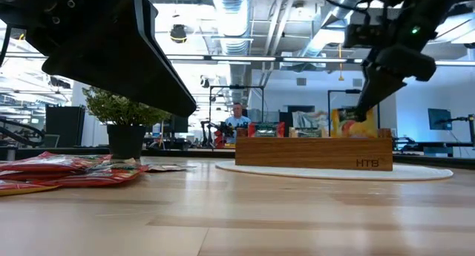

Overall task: Pick & Place Tea
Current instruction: Put the yellow tea bag into the right section of the wooden organizer, then adjust the yellow tea bags in the wooden organizer

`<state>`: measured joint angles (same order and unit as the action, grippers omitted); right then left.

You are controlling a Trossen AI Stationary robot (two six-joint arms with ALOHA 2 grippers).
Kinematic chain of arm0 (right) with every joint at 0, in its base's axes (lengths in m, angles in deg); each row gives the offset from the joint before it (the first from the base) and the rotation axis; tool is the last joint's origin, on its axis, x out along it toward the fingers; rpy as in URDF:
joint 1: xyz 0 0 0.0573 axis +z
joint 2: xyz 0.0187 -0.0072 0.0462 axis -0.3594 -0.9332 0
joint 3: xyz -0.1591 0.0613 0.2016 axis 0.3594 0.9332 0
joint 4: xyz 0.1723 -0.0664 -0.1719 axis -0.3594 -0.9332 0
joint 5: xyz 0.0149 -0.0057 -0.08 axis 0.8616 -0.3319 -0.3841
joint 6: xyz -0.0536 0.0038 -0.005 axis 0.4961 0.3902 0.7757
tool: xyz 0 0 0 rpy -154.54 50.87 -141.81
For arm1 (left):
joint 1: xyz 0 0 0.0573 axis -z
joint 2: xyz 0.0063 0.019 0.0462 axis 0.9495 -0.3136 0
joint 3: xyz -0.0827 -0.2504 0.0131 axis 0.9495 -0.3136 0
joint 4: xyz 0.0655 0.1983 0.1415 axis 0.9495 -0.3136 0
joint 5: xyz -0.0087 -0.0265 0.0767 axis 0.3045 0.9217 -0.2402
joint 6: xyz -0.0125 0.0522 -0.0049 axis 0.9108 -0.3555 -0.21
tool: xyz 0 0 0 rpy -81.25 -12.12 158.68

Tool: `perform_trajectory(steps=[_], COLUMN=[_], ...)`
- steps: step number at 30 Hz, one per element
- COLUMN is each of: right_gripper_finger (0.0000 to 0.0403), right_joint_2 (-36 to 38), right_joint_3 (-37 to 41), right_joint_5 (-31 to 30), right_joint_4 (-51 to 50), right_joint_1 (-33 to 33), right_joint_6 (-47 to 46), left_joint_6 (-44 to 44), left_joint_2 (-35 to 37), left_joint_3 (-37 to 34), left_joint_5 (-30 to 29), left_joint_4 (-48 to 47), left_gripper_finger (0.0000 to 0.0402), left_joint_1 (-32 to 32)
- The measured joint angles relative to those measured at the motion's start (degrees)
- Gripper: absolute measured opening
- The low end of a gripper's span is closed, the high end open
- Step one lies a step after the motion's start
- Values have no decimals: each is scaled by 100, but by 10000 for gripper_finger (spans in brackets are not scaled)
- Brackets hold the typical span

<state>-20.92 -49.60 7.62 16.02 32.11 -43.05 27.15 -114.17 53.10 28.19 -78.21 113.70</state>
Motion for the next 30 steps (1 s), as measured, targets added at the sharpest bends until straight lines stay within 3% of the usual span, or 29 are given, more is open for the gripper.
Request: perform_trajectory(steps=[8, 12, 16, 19, 22, 25, 30], right_gripper_finger=[19, 86, 182, 251, 295, 315, 316], right_joint_2=[-371, -355, -307, -309, -402, -538, -732], right_joint_3=[0, -42, -322, -390, -396, -396, -396], right_joint_5=[237, 393, 503, 1020, 1619, 1975, 2920], right_joint_4=[-28, -238, -558, -599, -595, -535, -326], right_joint_1=[-351, -503, -842, -1338, -1904, -2341, -2626], right_joint_6=[-37, -52, -61, 73, 446, 780, 1150], left_joint_6=[2, 2, 2, 5, 16, 22, 22], left_joint_2=[0, 0, 0, 0, 0, 0, 0], left_joint_3=[0, 0, 0, 0, 0, 0, 0], left_joint_5=[1, 0, -2, -2, -4, -4, -5], left_joint_4=[4, 7, 14, 31, 31, 31, 31], left_gripper_finger=[48, 48, 48, 48, 48, 48, 48], left_joint_1=[0, 0, 0, 0, 0, 0, 0])
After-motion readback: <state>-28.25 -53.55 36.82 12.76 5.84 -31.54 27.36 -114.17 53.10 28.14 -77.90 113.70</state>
